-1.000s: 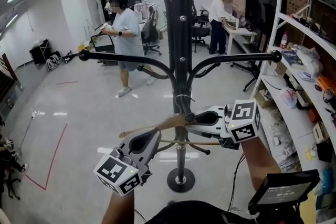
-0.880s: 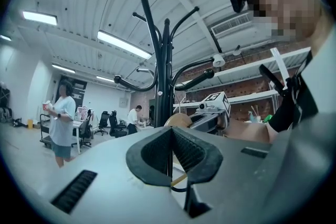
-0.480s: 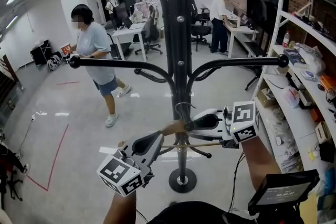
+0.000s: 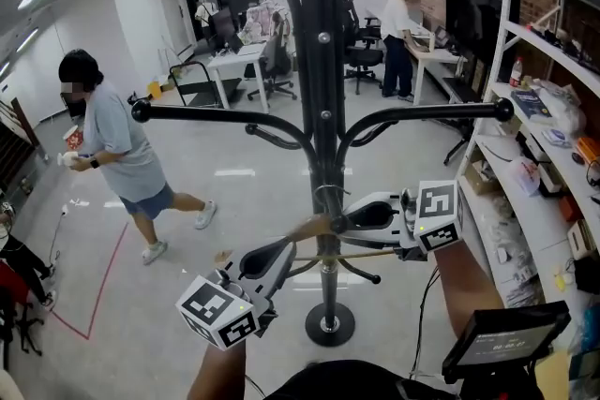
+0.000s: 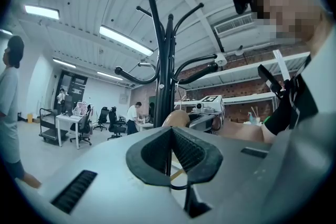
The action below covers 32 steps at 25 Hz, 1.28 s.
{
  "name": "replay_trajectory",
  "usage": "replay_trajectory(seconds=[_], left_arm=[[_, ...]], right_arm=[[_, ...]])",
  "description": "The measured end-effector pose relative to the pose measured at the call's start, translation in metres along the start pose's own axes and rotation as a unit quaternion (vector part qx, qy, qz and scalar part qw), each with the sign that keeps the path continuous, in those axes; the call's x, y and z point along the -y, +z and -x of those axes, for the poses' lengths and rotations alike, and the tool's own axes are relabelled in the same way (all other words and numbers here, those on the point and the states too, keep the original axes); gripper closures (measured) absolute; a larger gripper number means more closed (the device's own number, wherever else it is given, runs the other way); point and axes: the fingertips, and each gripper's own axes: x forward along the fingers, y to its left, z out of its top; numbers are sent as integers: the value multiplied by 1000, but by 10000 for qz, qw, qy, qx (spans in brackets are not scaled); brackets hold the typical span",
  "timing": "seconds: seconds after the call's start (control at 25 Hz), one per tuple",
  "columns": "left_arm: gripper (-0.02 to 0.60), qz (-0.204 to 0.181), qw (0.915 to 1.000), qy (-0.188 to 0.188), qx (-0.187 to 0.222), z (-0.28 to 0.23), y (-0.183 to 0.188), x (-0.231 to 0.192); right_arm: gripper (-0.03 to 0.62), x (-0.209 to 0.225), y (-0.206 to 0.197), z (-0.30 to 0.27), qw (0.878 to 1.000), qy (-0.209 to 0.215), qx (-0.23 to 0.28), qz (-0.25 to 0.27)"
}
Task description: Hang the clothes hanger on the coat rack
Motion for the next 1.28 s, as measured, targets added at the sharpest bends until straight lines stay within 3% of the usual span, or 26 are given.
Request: replay_trajectory(seconds=[0.64, 1.04, 1.28], left_arm=[[581, 11, 10000, 54, -14, 3, -7, 8], [581, 90, 9999, 109, -32, 10, -9, 14], [581, 140, 9997, 222, -10, 15, -13, 22]], right_arm=[[529, 5, 5, 29, 9978, -369, 189, 517], [525, 10, 26, 63, 9857, -1368, 593, 790], [526, 3, 34, 83, 9770, -1830, 941, 556]])
